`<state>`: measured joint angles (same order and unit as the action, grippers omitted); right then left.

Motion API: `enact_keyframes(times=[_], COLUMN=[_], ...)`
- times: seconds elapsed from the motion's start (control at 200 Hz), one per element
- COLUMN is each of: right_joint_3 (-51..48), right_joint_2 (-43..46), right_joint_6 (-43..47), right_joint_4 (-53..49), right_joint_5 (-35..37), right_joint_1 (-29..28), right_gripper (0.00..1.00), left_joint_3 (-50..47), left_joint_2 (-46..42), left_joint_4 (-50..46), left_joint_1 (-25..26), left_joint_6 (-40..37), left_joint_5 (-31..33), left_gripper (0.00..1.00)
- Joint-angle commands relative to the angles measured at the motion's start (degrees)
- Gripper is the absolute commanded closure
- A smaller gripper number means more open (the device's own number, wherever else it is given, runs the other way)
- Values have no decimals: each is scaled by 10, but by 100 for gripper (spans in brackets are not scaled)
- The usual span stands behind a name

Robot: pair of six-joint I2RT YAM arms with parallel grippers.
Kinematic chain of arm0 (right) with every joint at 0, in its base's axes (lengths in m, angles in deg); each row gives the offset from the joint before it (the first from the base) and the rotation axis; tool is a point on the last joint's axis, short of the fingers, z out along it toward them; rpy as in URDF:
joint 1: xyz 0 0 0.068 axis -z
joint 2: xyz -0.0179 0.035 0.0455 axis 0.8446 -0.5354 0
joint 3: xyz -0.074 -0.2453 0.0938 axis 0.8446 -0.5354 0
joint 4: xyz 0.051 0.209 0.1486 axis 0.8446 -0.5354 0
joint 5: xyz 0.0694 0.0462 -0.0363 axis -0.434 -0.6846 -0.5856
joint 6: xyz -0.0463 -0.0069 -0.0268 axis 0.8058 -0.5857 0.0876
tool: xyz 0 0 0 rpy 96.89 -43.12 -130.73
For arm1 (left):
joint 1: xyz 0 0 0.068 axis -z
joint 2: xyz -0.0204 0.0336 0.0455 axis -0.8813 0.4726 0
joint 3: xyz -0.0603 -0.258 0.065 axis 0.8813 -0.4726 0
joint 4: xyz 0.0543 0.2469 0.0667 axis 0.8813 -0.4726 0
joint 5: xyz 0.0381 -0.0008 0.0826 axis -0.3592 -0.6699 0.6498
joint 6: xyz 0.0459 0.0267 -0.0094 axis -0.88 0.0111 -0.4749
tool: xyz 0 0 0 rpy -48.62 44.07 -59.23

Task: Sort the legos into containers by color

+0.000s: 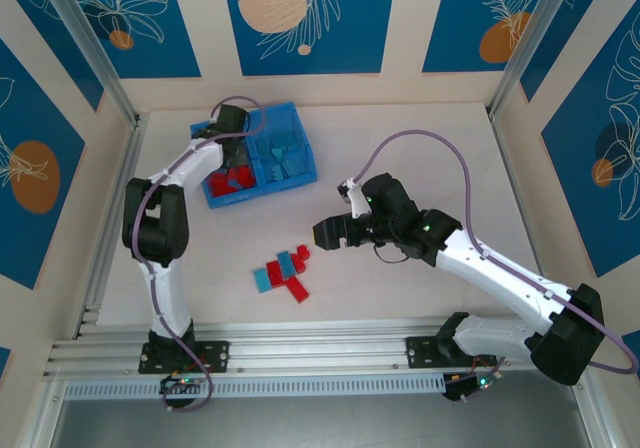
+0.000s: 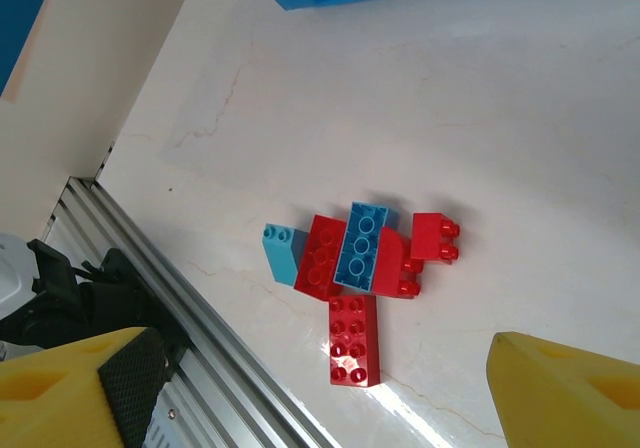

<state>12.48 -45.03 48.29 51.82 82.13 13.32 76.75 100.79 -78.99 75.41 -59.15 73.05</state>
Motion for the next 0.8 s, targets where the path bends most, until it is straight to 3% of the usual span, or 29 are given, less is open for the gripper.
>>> enact_keyframes(times=[0.0, 0.25, 0.445, 0.565, 0.65, 0.79], right_joint_3=[25, 25, 13, -4, -20, -52], right_joint_2=[-8, -35, -38, -16, 12, 71], right_joint_6=[6, -4, -32, -37, -38, -40], right_joint_4=[-6, 16, 33, 46, 46, 29], right_joint_5=[7, 25, 81, 104, 125, 151], right_joint_1=[-6, -14, -8, -5, -1, 9], right_gripper=[14, 14, 14, 14, 14, 14], left_joint_3=[-26, -177, -276, -307, -298, -290], left_joint_2=[-82, -320, -462, -463, -426, -351], left_joint_4=[-1, 25, 19, 15, -24, -59], left_joint_1=[-7, 21, 162, 251, 309, 334], left_joint_6=[15, 55, 41, -8, -78, -156], left_joint_5=[-31, -134, -165, -224, -221, -242], left_gripper=[53, 53, 54, 53, 49, 35])
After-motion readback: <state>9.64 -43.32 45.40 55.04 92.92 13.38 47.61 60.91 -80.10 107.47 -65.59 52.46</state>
